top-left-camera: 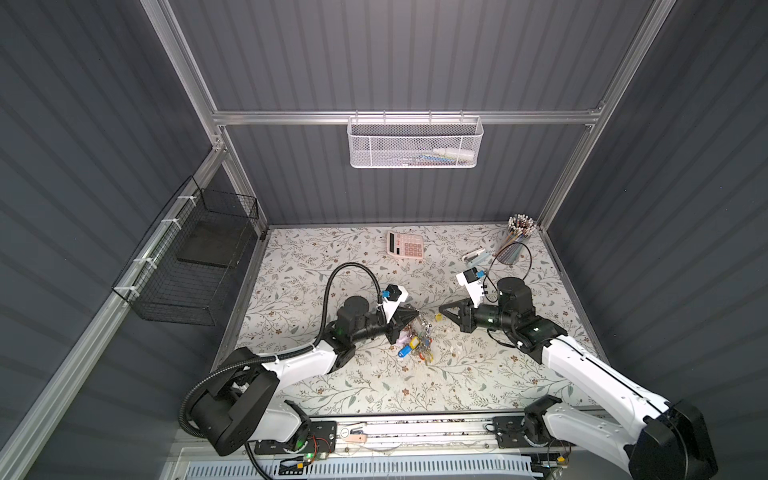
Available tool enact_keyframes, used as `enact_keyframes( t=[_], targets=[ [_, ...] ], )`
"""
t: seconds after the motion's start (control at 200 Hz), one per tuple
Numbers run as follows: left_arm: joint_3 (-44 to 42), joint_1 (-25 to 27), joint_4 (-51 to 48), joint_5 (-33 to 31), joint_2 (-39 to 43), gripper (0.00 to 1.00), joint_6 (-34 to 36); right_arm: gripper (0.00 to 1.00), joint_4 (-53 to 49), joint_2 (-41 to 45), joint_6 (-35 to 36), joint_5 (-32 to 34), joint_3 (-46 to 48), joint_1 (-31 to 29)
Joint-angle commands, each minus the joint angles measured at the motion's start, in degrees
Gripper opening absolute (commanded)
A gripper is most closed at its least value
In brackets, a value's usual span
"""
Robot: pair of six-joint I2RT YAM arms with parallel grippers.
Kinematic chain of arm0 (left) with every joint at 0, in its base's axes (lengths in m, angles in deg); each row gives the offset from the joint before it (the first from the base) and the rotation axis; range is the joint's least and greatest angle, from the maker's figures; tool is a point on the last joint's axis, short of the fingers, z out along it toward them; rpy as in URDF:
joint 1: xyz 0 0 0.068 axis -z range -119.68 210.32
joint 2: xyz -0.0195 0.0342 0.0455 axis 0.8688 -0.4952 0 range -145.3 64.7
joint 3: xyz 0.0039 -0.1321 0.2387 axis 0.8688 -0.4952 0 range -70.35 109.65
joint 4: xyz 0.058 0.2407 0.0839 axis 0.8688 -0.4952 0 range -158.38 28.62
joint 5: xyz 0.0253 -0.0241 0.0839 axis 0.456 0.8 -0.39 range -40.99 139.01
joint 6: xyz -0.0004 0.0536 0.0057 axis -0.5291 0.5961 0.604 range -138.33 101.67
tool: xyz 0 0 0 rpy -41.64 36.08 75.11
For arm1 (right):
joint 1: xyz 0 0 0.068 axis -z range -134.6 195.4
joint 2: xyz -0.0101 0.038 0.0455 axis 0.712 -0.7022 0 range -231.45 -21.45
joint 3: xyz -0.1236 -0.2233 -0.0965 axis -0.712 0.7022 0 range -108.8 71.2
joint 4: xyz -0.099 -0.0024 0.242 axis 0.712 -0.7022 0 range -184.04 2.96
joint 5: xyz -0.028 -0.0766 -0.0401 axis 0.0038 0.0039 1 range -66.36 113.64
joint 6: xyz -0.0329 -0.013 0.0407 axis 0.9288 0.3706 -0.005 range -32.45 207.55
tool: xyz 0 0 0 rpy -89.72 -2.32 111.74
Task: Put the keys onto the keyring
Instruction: 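Carry the key to the ring while the left gripper holds the ring up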
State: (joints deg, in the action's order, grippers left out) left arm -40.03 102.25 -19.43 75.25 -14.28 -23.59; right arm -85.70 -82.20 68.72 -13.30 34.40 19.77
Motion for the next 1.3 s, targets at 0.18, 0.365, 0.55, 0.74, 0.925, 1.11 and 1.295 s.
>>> enact_keyframes(
  t=[0.18,0.365,0.55,0.74,0.925,1.11,1.295],
  targets=[
    [2.8,1.1,2.1,2.4,-1.2,0.00,1.2,0.00,2.5,-2.6,0.9,-1.9,-2.9,-1.9],
    [3.1,1.6,2.3,2.5,-1.4,0.00,1.1,0.00,2.2,-4.4,1.3,-2.0,-3.5,-2.6],
    [2.8,1.8,3.2,2.3,-1.5,0.00,0.6,0.00,2.4,-6.0,1.4,-1.4,-3.5,-3.3],
    [3.0,1.8,3.4,2.6,-1.4,0.00,0.5,0.00,2.1,-7.3,1.3,-0.4,-4.0,-3.7],
    [2.8,2.0,3.5,2.7,-1.3,0.00,0.5,0.00,1.3,-8.6,1.3,0.7,-5.1,-3.9],
    [2.6,2.2,3.6,2.8,-1.0,0.00,0.5,0.00,1.8,-8.6,-0.2,2.9,-4.6,-3.9],
    [2.6,2.2,2.8,1.9,-0.6,0.00,1.4,0.00,1.9,-8.0,-1.2,4.1,-3.7,-3.8]
  ],
)
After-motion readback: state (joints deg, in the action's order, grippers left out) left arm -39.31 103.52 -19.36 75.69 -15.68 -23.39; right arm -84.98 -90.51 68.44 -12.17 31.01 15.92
